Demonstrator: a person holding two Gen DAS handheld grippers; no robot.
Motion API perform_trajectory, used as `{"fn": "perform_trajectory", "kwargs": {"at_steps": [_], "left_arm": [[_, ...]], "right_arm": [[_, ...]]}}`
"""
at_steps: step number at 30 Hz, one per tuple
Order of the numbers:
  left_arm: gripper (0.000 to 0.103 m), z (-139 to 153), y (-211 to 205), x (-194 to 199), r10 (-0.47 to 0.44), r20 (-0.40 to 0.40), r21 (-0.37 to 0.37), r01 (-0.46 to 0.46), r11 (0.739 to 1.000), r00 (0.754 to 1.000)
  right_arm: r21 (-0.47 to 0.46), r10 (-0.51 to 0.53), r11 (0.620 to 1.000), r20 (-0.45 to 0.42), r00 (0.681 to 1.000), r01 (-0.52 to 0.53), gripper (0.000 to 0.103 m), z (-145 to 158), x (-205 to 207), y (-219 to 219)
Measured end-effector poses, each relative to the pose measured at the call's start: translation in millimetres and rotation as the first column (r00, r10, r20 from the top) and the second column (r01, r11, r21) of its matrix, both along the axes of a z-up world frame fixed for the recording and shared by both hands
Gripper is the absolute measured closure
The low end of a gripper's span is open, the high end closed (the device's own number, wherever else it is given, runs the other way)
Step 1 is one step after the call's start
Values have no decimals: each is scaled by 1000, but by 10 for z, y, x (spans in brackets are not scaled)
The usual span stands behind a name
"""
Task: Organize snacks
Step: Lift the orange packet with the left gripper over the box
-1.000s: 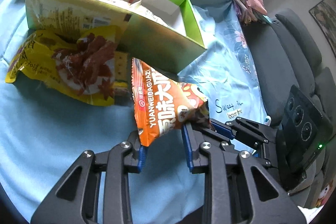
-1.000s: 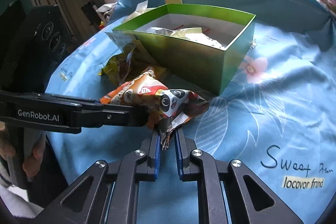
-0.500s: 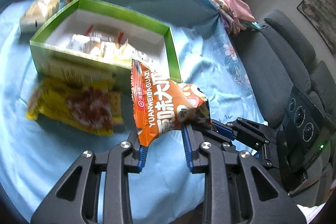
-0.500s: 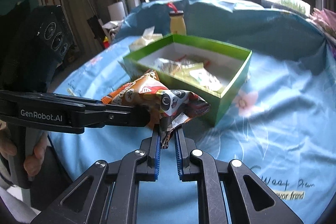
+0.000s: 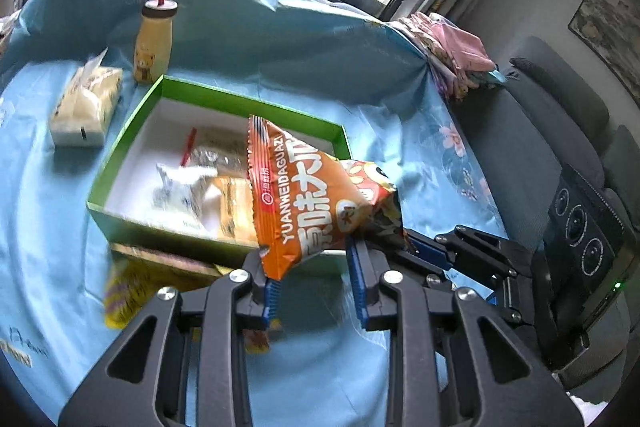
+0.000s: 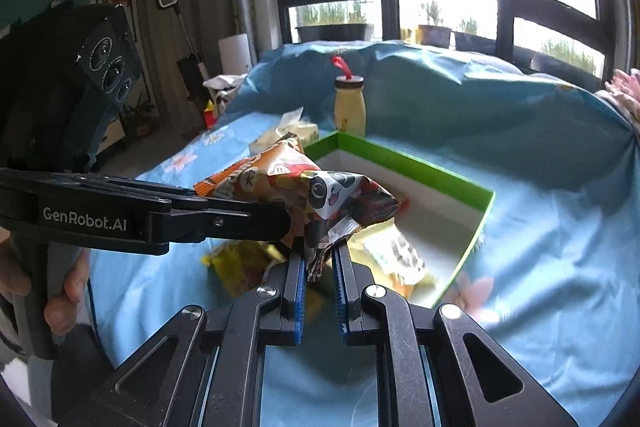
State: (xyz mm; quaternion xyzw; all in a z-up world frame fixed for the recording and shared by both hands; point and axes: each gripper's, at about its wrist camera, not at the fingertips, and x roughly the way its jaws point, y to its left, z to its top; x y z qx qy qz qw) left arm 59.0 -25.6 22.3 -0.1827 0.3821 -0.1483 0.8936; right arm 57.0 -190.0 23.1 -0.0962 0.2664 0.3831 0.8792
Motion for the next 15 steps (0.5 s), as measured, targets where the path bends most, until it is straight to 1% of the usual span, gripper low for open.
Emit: {"fn": "perform_trajectory", "kwargs": {"at_steps": [4,8,15], "left_arm": [[76,42,108,180,7,2,-4,-7,1000,1000],[76,17,200,333,17,-9,-5,-17,1000,1000],[76,-156,361,602,36,-66,-12,-37,999,997]], "right_arm": [[6,2,1000,6,1000,-2,89,29,144,85],[8,6,1000,-2,1000,-6,89,24,313,184],[5,13,1000,-59,998,-13,89,-110,615,348]]}}
